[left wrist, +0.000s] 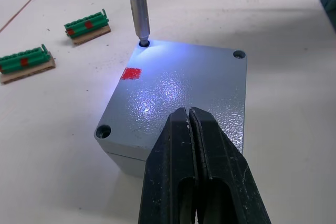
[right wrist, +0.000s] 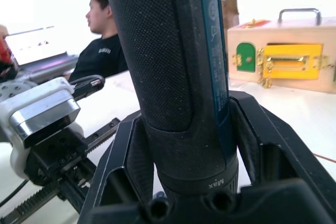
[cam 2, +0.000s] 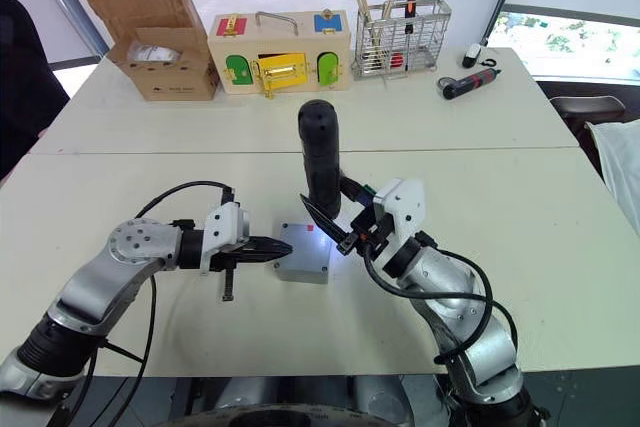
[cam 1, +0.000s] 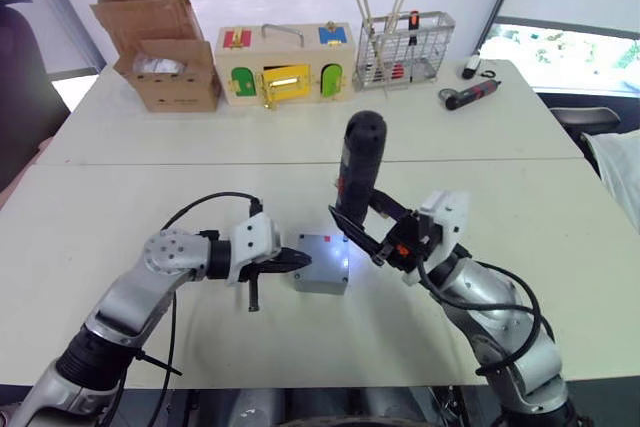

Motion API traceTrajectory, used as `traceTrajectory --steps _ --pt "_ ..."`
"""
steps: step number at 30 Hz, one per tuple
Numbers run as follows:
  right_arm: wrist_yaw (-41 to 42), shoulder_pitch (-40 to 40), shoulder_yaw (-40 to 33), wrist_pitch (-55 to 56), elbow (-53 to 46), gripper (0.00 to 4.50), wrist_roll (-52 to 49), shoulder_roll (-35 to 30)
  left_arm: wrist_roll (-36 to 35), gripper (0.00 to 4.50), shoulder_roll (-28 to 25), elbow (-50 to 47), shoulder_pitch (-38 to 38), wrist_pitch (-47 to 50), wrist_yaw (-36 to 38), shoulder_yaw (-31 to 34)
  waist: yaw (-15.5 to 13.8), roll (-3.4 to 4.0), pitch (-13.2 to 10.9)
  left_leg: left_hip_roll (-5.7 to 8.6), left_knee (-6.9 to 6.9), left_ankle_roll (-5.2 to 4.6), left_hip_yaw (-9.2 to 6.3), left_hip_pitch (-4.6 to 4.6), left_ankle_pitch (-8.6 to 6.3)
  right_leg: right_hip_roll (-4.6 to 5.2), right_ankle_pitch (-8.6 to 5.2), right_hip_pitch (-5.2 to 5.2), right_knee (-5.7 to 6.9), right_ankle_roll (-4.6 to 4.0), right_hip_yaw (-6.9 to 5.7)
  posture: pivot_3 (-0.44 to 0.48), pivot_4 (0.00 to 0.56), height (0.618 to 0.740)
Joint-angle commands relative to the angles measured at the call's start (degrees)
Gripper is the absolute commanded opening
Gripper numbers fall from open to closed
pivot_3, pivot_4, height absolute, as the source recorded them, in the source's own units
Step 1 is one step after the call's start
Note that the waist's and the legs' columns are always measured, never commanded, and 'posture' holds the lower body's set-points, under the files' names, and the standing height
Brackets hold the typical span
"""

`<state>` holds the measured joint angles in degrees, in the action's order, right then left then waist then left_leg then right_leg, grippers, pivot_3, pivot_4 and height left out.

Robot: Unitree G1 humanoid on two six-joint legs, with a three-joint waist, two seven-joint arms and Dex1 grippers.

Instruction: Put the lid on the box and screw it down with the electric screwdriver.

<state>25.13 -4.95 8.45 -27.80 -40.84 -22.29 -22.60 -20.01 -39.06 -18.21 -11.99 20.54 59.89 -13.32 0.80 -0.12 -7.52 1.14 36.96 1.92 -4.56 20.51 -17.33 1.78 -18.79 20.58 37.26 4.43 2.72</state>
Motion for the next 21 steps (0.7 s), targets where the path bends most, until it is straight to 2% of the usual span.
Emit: traceTrajectory --steps 1,4,7,13,17,21 --pt "-1.14 -9.03 -8.08 -11.15 -4.49 1.89 -12.3 -2.54 -3.96 0.0 -0.16 -0.04 0.3 3.66 1.48 1.96 -0.04 0.07 -0.36 0.0 0.01 0.0 0.0 0.09 0.0 0.0 0.0 0.07 0.01 0.0 0.0 0.0 0.15 0.74" --pt "-1.16 -19.68 -15.45 -19.45 -4.17 1.89 -27.2 -7.37 -7.04 0.0 0.11 -0.5 -0.44 5.4 1.42 4.45 -0.08 0.37 -0.74 0.04 0.27 0.02 -0.03 1.13 0.02 0.01 0.05 1.06 0.23 0.03 -0.06 0.0 0.15 0.74" --pt "-3.77 -26.94 -20.68 -26.24 -0.37 1.89 -41.29 -12.47 -10.15 0.0 0.46 -1.4 -2.23 7.95 0.3 7.38 -0.09 0.23 -0.94 0.06 0.37 0.13 -0.07 2.06 0.1 0.02 0.05 2.06 0.5 0.04 -0.12 0.0 0.15 0.74" --pt "-15.67 -35.75 -24.66 -33.72 14.4 1.89 -60.36 -18.75 -18.15 0.0 3.82 -2.21 -9.21 14.17 -4.64 13.73 -0.04 0.02 -1.36 0.04 0.49 0.2 -0.06 2.17 0.15 0.02 0.05 2.18 0.71 0.04 -0.16 0.0 0.15 0.74" --pt "-20.67 -38.81 -26.15 -37.32 24.04 1.89 -67.66 -25.4 -23.47 0.0 7.38 -4.46 -13.05 18.41 -8.29 14.98 -0.16 -0.03 -1.61 0.05 0.88 0.16 -0.09 2.33 0.13 -0.02 0.05 2.16 0.81 0.05 -0.2 0.0 0.15 0.74" --pt "-16.68 -36.81 -23.65 -49.13 31.81 1.89 -64.56 -40.16 -25.36 0.0 7.99 -9.89 -14.31 19.97 -7.32 11.6 -0.51 0.0 -1.64 0.08 1.16 0.08 -0.08 2.92 0.09 -0.03 0.07 2.6 0.84 0.08 -0.24 0.0 0.15 0.74"
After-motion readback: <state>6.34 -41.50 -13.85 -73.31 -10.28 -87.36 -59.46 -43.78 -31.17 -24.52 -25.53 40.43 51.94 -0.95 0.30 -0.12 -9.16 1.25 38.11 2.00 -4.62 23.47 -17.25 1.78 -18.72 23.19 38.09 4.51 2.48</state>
